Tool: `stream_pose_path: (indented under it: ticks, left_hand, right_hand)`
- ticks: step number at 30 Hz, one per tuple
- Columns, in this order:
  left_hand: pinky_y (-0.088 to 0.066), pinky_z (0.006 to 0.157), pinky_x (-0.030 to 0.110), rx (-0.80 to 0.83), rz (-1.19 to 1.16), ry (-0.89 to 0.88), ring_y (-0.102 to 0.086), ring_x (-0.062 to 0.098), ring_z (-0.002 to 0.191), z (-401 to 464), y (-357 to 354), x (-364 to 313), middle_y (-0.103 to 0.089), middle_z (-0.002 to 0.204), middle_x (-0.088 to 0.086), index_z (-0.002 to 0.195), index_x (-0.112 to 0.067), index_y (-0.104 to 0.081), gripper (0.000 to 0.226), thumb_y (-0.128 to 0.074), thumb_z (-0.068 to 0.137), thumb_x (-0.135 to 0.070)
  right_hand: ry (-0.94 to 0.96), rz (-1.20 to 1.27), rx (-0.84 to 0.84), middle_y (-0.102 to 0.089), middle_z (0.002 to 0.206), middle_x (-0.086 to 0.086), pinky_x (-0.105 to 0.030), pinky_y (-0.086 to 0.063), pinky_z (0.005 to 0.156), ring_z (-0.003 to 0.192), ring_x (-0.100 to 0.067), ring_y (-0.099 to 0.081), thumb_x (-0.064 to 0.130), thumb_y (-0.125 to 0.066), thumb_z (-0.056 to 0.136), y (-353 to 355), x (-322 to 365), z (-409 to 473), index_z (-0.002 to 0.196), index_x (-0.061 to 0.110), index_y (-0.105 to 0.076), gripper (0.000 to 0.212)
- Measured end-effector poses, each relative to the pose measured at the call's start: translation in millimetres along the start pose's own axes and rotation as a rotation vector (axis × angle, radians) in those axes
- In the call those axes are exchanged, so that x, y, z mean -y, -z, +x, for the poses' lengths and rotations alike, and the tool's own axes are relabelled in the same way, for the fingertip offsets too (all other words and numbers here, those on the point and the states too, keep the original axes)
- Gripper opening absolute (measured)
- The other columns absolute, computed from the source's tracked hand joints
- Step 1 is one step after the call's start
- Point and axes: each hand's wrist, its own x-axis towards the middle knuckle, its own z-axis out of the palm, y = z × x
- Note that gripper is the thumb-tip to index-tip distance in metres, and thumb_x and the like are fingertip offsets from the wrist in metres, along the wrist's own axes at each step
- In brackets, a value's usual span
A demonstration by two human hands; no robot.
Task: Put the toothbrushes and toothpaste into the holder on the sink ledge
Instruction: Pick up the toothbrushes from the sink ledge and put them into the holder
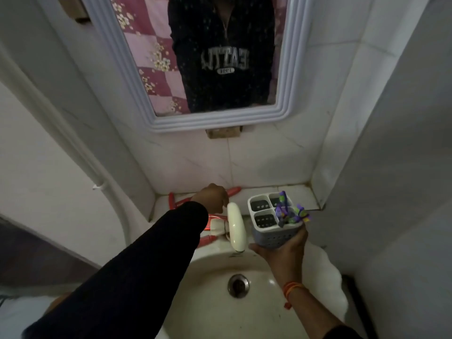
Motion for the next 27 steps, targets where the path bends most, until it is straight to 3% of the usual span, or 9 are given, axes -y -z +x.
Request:
stream_pose_path:
  ticks: [3, 6, 12, 15, 17, 21, 23, 27]
  left_hand:
    - [-0.044, 0.074, 0.027, 0.026, 0.007, -0.014, -0.063, 0.021, 0.084, 4, 0, -4, -0.073, 0.106, 0.007, 0.101, -0.018, -0.076, 0.019, -0.071, 0.084, -0.013]
    - [-0.046, 0.077, 0.031, -0.032, 0.009, -0.002, -0.065, 0.030, 0.101, 13, -1, -5, -0.066, 0.117, 0.013, 0.116, -0.011, -0.068, 0.029, -0.068, 0.088, -0.020]
    - [-0.051, 0.081, 0.038, -0.115, 0.101, 0.028, -0.064, 0.034, 0.113, 29, -9, -12, -0.062, 0.125, 0.016, 0.126, -0.010, -0.060, 0.036, -0.063, 0.091, -0.015]
    - [-0.054, 0.086, 0.040, -0.119, 0.166, 0.044, -0.065, 0.033, 0.113, 33, -15, -16, -0.064, 0.125, 0.016, 0.129, -0.010, -0.061, 0.033, -0.056, 0.096, -0.013]
    - [-0.053, 0.086, 0.040, -0.124, 0.160, 0.040, -0.065, 0.033, 0.113, 34, -13, -21, -0.064, 0.124, 0.016, 0.130, -0.010, -0.061, 0.032, -0.050, 0.101, -0.019]
    - [-0.053, 0.082, 0.039, -0.130, 0.031, 0.037, -0.065, 0.034, 0.102, 35, 0, -29, -0.063, 0.114, 0.017, 0.113, -0.006, -0.066, 0.047, -0.049, 0.101, -0.048]
    - [-0.050, 0.077, 0.037, -0.154, -0.042, 0.017, -0.064, 0.034, 0.098, 32, 11, -36, -0.062, 0.108, 0.015, 0.108, -0.005, -0.067, 0.049, -0.055, 0.098, -0.051]
    - [-0.048, 0.065, 0.028, -0.231, -0.185, -0.047, -0.068, 0.025, 0.081, 12, 49, -56, -0.070, 0.092, 0.009, 0.091, -0.008, -0.074, 0.037, -0.073, 0.086, -0.045]
  right_hand:
    - [-0.005, 0.037, 0.032, -0.046, 0.145, -0.013, -0.024, -0.048, 0.105, 0.131, -0.024, -0.052, 0.027, -0.105, 0.033, -3, -13, 0, 0.148, 0.008, -0.025, 0.142]
    - [0.001, 0.050, 0.051, -0.050, 0.140, -0.012, -0.003, -0.048, 0.093, 0.125, -0.024, -0.056, 0.015, -0.104, 0.037, -6, -19, 2, 0.138, 0.007, -0.032, 0.125]
    - [-0.026, 0.030, 0.079, -0.060, 0.133, -0.006, -0.017, -0.051, 0.098, 0.122, -0.017, -0.061, 0.019, -0.105, 0.039, 1, -30, 6, 0.136, 0.009, -0.042, 0.116]
    - [-0.051, 0.023, 0.113, -0.065, 0.128, 0.001, -0.002, -0.045, 0.096, 0.119, -0.006, -0.061, 0.019, -0.104, 0.041, 6, -31, 10, 0.136, 0.009, -0.050, 0.110]
    - [-0.062, 0.008, 0.148, -0.066, 0.126, 0.002, -0.001, -0.045, 0.094, 0.118, -0.005, -0.062, 0.019, -0.102, 0.044, 9, -32, 13, 0.134, 0.011, -0.053, 0.103]
    - [-0.070, -0.025, 0.167, -0.068, 0.126, 0.004, -0.019, -0.053, 0.100, 0.120, -0.009, -0.064, 0.014, -0.100, 0.046, 16, -35, 18, 0.134, 0.016, -0.056, 0.098]
    - [-0.073, -0.012, 0.176, -0.069, 0.125, 0.006, -0.025, -0.055, 0.100, 0.119, -0.006, -0.064, 0.010, -0.099, 0.047, 19, -33, 20, 0.134, 0.017, -0.055, 0.099]
    - [-0.087, 0.029, 0.186, -0.069, 0.122, 0.011, -0.024, -0.058, 0.095, 0.115, 0.003, -0.063, 0.003, -0.097, 0.047, 22, -25, 22, 0.132, 0.022, -0.055, 0.096]
